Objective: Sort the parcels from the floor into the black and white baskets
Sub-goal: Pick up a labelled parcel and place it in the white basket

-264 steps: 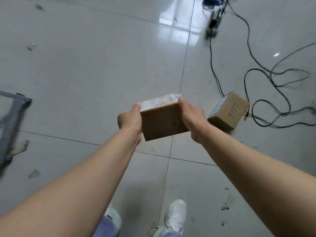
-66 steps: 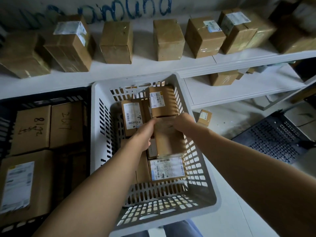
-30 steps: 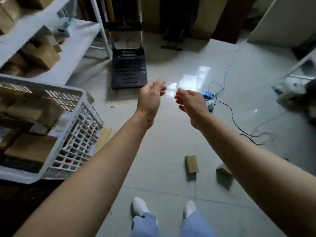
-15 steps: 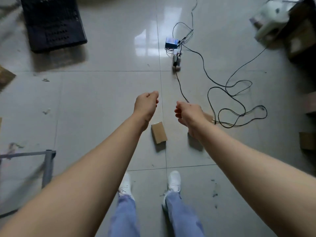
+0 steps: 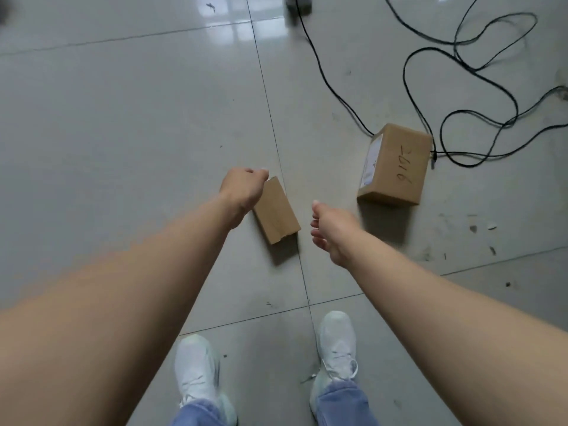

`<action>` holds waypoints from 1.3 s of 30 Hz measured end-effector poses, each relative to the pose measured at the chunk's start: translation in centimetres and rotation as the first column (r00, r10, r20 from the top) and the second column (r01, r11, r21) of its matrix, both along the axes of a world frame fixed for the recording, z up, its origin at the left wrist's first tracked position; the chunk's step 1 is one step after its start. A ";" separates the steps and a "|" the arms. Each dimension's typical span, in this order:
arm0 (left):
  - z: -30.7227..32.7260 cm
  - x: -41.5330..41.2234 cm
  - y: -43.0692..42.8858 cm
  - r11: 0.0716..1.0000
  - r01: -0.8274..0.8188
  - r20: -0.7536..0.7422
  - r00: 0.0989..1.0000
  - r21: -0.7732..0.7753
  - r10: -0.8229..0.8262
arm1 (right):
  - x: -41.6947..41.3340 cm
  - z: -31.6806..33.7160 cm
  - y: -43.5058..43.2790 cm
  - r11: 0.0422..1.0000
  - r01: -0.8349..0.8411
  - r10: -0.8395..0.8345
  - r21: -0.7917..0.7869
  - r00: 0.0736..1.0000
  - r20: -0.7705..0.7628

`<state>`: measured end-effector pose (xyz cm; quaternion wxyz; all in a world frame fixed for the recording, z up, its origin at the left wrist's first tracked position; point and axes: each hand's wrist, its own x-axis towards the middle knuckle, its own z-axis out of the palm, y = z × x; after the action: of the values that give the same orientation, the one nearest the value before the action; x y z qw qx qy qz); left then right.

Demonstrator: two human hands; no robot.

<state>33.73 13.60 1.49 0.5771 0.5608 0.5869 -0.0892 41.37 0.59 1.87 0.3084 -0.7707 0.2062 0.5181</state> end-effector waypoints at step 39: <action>49.7 -14.5 11.8 0.725 -0.683 0.635 0.525 -0.082 0.566 | -6.8 47.3 19.0 0.709 -0.066 -0.131 0.702 0.966 0.223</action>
<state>19.27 25.43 51.16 0.6764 0.3569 0.5298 0.3667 34.61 19.58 49.17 0.6115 -0.6513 -0.0347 0.4479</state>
